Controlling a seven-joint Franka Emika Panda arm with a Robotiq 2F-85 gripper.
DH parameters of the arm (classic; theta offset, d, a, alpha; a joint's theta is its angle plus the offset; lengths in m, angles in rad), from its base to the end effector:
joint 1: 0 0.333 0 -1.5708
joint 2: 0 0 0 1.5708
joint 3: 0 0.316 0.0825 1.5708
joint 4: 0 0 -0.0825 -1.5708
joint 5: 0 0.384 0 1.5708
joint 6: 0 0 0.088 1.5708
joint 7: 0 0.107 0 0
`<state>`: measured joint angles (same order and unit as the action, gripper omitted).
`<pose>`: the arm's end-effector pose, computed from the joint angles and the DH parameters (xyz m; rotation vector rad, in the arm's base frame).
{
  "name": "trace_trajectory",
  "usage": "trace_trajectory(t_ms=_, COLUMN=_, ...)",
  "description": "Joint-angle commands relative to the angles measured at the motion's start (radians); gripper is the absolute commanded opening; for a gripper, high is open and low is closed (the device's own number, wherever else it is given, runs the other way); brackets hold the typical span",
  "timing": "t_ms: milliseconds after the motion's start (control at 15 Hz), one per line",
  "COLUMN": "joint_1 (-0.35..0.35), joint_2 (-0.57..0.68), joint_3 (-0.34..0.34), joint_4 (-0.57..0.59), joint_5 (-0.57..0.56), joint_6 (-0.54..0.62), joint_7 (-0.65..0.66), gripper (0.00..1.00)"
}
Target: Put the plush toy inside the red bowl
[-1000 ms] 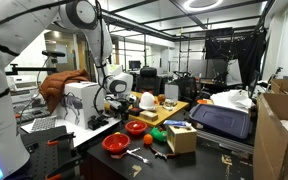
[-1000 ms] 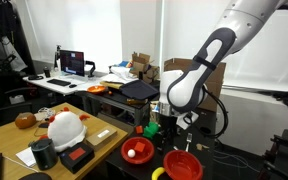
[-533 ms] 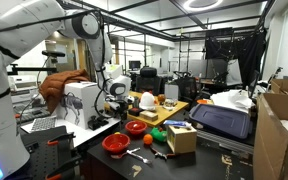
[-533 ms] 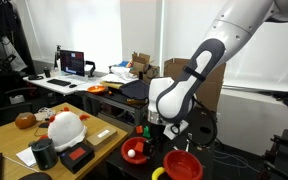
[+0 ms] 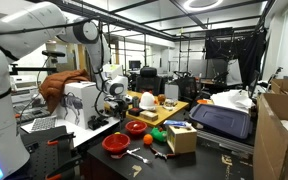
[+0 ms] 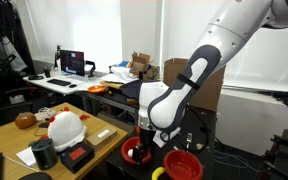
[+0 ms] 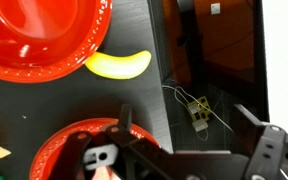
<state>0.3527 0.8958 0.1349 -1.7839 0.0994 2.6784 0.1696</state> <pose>0.5616 0.2915 0.0559 -2.9865 -0.2674 0.0693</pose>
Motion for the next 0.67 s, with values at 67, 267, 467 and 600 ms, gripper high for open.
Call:
trace_trajectory(t_ms=67, joint_1=0.019, joint_2=0.003, joint_3=-0.028, joint_4=0.033, joint_5=-0.020, joint_6=-0.078, joint_7=0.061, gripper=1.00)
trace_trajectory(t_ms=267, joint_1=-0.013, joint_2=0.007, joint_3=-0.021, joint_4=0.040, joint_5=-0.044, joint_6=-0.243, joint_7=0.004, gripper=1.00)
trace_trajectory(t_ms=467, joint_1=-0.033, joint_2=0.018, joint_3=-0.024, joint_4=0.066, joint_5=-0.091, joint_6=-0.397, joint_7=-0.051, gripper=1.00)
trace_trajectory(t_ms=600, joint_1=-0.034, joint_2=0.020, joint_3=-0.022, joint_4=0.078, joint_5=-0.110, joint_6=-0.448, joint_7=-0.058, gripper=1.00)
